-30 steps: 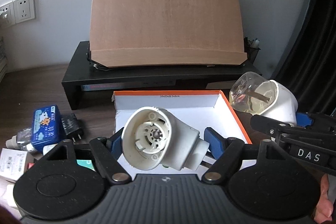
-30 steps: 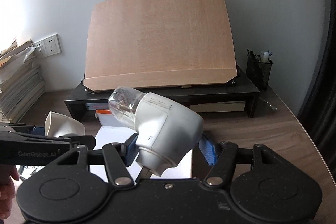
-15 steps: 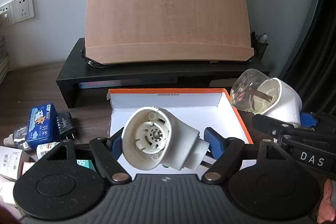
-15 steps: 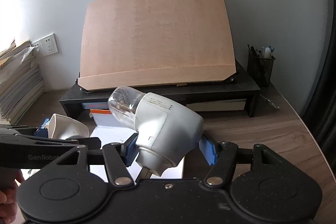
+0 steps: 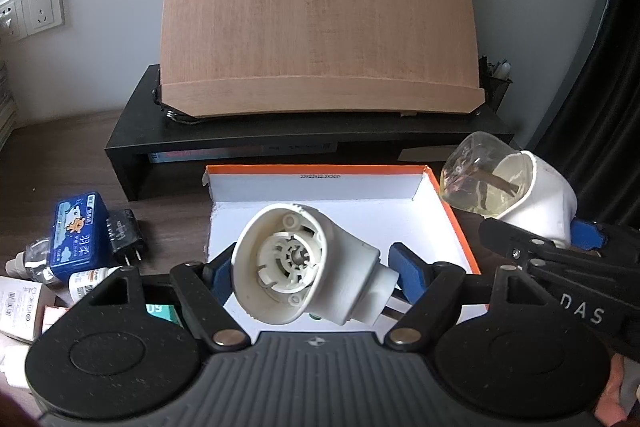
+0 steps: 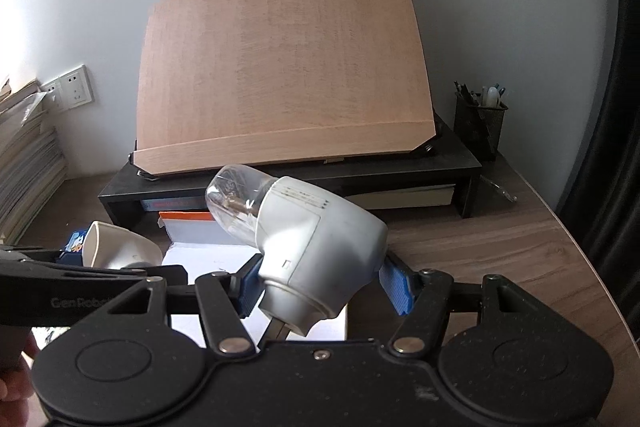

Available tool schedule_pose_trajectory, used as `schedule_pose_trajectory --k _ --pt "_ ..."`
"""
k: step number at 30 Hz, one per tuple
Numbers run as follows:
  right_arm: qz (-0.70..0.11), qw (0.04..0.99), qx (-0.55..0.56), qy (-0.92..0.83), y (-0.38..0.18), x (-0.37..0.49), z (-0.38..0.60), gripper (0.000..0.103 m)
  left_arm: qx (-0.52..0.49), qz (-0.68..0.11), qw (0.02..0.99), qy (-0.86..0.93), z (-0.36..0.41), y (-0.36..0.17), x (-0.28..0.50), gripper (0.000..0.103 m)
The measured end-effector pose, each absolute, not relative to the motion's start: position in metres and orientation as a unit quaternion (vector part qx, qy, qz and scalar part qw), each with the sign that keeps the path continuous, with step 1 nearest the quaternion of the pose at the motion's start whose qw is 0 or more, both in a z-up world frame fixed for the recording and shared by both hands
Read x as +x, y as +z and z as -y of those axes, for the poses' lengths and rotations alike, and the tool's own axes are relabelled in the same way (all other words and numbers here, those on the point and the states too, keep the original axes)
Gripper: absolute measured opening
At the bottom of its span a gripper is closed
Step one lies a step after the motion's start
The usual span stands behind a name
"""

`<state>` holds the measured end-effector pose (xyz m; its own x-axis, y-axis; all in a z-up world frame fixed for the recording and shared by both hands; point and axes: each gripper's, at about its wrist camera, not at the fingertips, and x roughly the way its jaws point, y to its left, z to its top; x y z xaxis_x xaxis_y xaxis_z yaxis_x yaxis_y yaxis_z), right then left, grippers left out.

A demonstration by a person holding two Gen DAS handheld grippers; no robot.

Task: Organize rigid objects
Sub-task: 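Carry both heaters over the white box with both grippers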

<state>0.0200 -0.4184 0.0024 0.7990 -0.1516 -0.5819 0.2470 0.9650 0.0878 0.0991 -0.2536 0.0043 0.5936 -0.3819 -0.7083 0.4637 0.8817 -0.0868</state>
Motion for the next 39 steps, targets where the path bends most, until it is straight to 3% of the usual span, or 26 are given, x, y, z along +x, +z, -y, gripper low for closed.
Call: schedule_pose_trajectory --k 39 --pt "-0.337 0.931 0.057 -0.131 -0.013 0.040 0.374 0.075 0.043 -0.411 0.878 -0.243 0.222 -0.014 0.126 0.079"
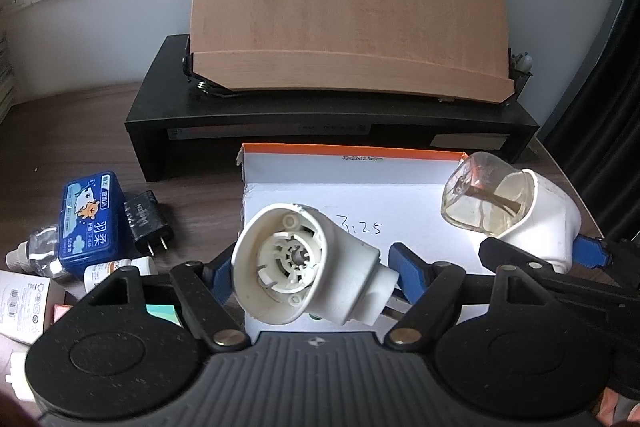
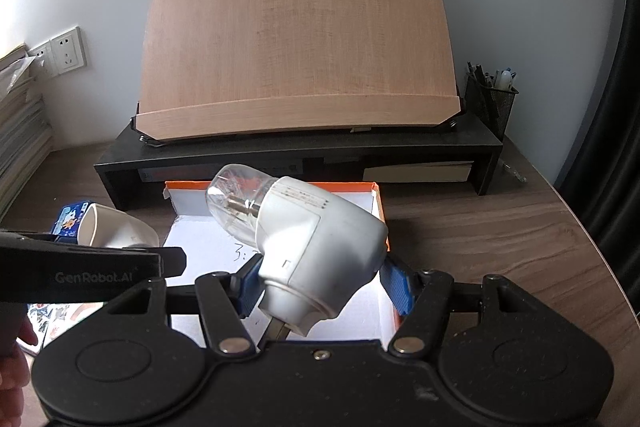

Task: Organize rigid objects
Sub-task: 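Carry both heaters over the white box with both grippers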

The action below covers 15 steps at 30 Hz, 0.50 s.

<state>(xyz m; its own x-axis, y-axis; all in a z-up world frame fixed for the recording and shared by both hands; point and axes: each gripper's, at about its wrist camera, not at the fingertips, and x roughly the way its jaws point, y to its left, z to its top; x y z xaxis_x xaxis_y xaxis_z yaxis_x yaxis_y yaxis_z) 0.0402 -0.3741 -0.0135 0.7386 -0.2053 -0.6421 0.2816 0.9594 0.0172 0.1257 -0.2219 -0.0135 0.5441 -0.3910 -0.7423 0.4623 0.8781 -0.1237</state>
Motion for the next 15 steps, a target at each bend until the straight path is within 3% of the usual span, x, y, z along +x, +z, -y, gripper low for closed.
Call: schedule_pose_trajectory --k 15 --pt "-0.338 0.929 0.061 -0.136 -0.020 0.051 0.378 0.075 0.051 -0.413 0.875 -0.247 0.229 -0.017 0.137 0.079"
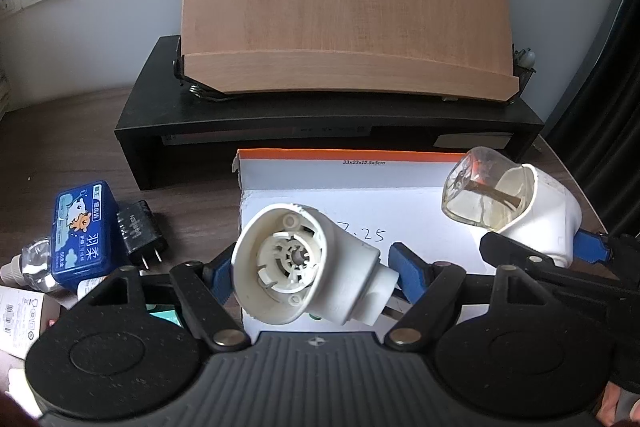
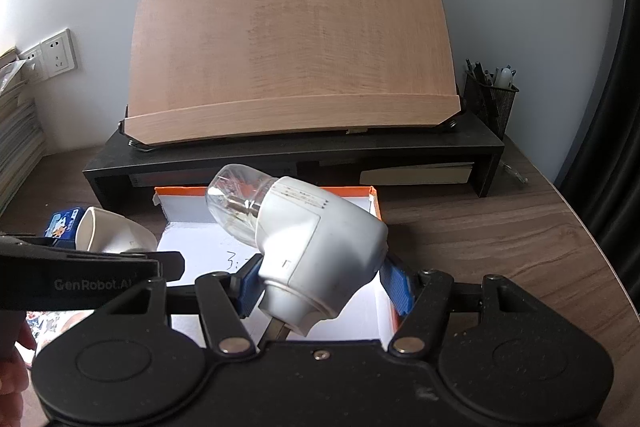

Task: Organize rigid objects
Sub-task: 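Carry both heaters over the white box with both grippers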

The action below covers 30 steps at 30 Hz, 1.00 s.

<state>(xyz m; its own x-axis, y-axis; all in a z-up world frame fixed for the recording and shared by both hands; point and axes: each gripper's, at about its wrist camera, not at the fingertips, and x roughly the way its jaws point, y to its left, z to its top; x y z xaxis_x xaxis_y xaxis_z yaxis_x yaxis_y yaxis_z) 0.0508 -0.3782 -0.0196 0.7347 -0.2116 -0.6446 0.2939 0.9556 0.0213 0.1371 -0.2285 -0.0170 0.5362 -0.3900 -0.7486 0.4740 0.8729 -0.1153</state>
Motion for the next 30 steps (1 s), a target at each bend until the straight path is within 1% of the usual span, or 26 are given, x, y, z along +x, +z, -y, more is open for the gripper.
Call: schedule_pose_trajectory --k 30 --pt "-0.351 0.924 0.055 -0.142 -0.035 0.080 0.389 0.075 0.057 -0.421 0.866 -0.262 0.233 -0.030 0.148 0.079"
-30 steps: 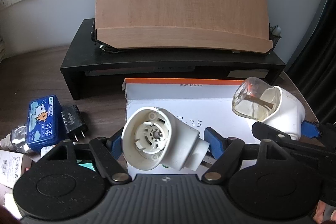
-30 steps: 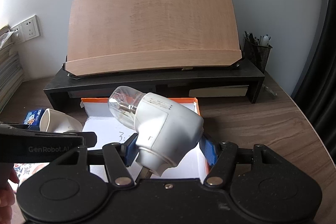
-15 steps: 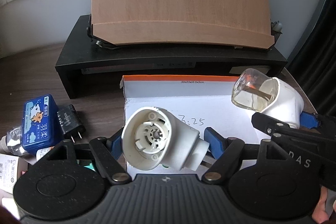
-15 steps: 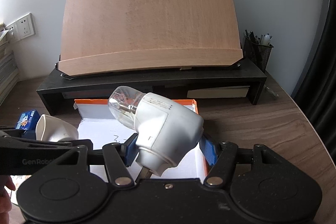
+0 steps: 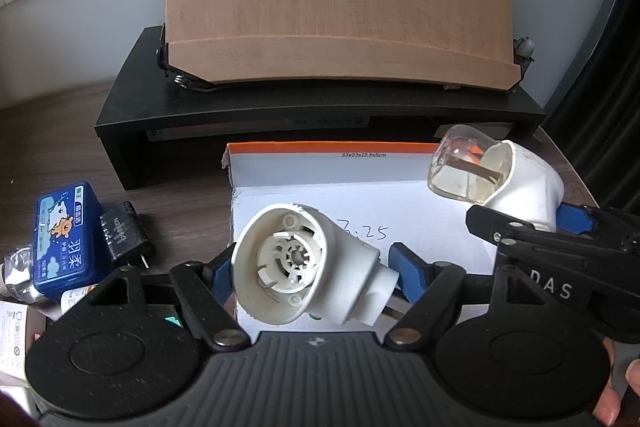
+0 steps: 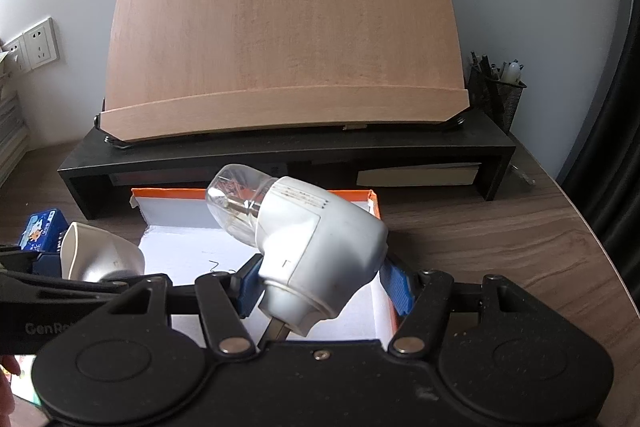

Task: Organize rigid objects
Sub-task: 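Carry both heaters over the white box with both grippers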

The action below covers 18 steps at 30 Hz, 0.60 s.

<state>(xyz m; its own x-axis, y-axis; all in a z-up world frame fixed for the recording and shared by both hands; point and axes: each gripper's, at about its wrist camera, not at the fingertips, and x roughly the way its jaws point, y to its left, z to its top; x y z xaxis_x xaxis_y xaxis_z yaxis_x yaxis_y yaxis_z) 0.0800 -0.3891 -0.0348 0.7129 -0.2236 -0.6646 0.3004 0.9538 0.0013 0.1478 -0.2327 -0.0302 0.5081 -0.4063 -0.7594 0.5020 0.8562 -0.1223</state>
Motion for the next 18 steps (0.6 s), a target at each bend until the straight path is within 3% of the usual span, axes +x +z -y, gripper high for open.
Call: schedule_pose_trajectory --k 18 --pt "-0.364 0.920 0.038 -0.141 -0.041 0.102 0.390 0.075 0.056 -0.424 0.864 -0.265 0.233 -0.036 0.154 0.079"
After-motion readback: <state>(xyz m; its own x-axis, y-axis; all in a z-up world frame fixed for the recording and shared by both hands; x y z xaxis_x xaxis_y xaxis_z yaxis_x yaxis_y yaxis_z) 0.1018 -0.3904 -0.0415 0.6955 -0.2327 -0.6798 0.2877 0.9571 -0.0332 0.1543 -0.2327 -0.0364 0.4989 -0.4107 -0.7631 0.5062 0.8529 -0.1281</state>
